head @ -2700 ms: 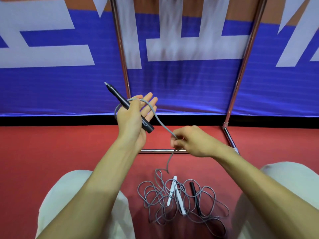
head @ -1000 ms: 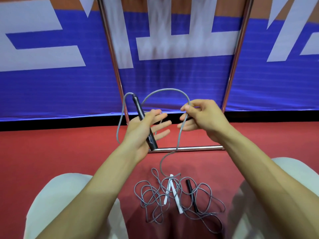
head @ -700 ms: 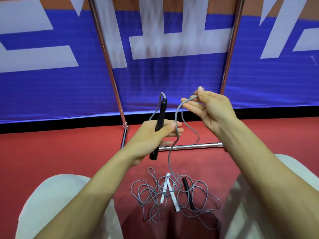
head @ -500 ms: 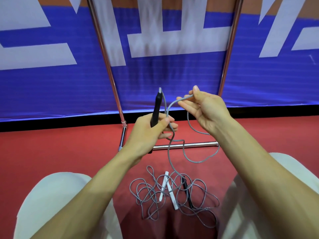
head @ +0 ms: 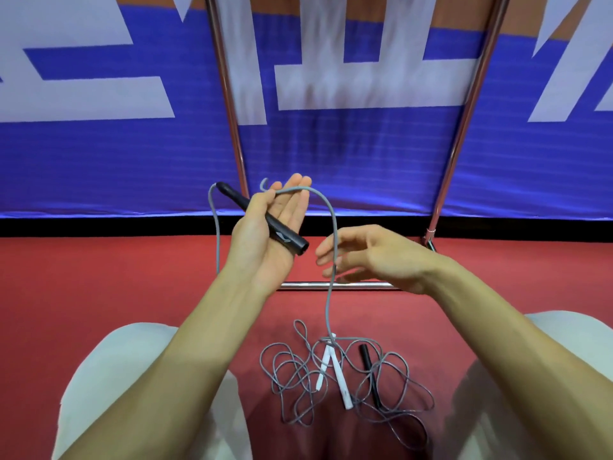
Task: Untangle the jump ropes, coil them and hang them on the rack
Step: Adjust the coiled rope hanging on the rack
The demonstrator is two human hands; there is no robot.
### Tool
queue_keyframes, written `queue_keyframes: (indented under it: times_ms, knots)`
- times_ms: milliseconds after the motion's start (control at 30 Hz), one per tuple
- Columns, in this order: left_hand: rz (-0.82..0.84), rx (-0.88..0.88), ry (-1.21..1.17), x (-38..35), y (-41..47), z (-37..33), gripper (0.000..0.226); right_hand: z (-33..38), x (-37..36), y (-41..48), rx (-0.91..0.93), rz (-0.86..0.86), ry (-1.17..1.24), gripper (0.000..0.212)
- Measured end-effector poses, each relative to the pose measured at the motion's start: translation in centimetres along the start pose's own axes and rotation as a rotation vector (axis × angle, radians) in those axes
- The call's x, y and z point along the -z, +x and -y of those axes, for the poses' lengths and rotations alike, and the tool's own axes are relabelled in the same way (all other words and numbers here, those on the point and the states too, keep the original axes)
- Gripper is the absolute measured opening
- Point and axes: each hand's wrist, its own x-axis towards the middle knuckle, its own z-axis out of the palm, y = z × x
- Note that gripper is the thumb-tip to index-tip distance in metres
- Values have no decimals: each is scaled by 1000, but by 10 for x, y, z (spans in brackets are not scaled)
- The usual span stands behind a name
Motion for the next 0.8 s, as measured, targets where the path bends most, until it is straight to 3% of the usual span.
queue_keyframes:
  times_ms: [100,200,300,433,600,800]
  knots:
    - [-13,-43,-25,4,3,-5,14,-6,-9,2,-82,14,-62,10]
    - [-36,-91,54,8,7,-4,14,-5,-11,4,-88,-112,14,15]
    - [-72,-124,290,12,10,2,17,0,-2,5,-15,-311,133,16]
    - [-56,-17,728,17,7,18,20,5,11,2,123,-527,324,13]
    - [145,37,1198,18,-2,34,20,13,27,-3,239,-702,558,22]
    - [369,111,1203,13,-10,43,18,14,38,-6,238,-742,862,21]
